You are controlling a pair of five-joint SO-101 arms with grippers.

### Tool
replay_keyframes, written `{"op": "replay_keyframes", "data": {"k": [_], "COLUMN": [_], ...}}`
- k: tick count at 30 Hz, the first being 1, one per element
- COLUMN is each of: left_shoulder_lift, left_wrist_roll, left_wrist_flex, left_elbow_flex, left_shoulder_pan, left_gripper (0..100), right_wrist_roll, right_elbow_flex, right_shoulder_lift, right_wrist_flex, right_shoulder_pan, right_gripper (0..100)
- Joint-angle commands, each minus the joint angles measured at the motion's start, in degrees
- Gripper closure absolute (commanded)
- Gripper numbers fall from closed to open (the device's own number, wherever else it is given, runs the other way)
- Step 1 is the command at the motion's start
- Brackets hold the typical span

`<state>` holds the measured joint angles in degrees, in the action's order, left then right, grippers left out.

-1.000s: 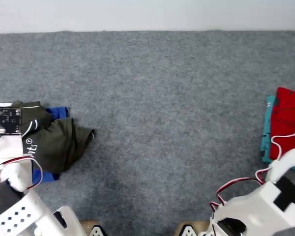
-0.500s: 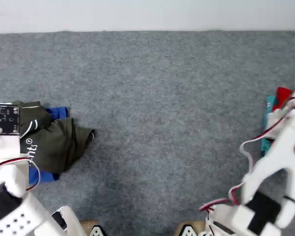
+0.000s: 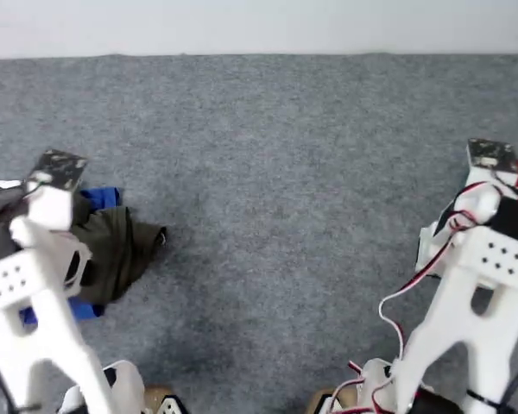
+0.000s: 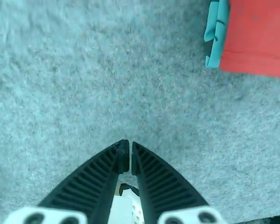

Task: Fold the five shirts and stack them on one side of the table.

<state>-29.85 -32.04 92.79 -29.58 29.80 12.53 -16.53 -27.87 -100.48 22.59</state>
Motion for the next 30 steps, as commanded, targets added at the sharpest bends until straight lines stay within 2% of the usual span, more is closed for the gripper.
{"op": "replay_keyframes", "data": {"k": [1, 9, 14, 15, 20, 25, 30], "left_shoulder_lift": [8.9, 30.4, 35.0, 34.5, 23.9, 8.8, 0.3], "left_wrist_roll": [-0.7, 0.9, 1.5, 1.5, 2.1, 7.7, 8.0], "left_wrist_flex": [-5.6, -17.8, -20.9, -20.5, -16.4, -13.6, -9.2], "left_elbow_flex": [2.5, 2.9, 3.0, 3.4, 7.6, 13.1, 15.4], "left_shoulder_pan": [-1.6, -1.4, -4.0, -5.3, -9.6, -15.1, -22.4], "left_gripper": [79, 81, 95, 99, 99, 99, 99], "right_wrist_roll": [-0.4, -0.4, -0.5, -0.4, -0.4, -0.4, -0.4], "right_elbow_flex": [-0.8, -7.3, -9.3, -9.7, -12.2, -14.0, -14.0], "right_shoulder_lift": [-4.5, -9.0, -12.1, -12.8, -16.6, -20.4, -23.4], "right_wrist_flex": [-2.2, -2.2, -2.2, -2.2, -2.2, -2.3, -2.3], "right_shoulder_pan": [-0.5, -0.5, -0.5, -0.5, -0.5, -0.5, -0.5], "right_gripper": [99.0, 99.0, 99.0, 99.0, 99.0, 99.0, 99.0]}}
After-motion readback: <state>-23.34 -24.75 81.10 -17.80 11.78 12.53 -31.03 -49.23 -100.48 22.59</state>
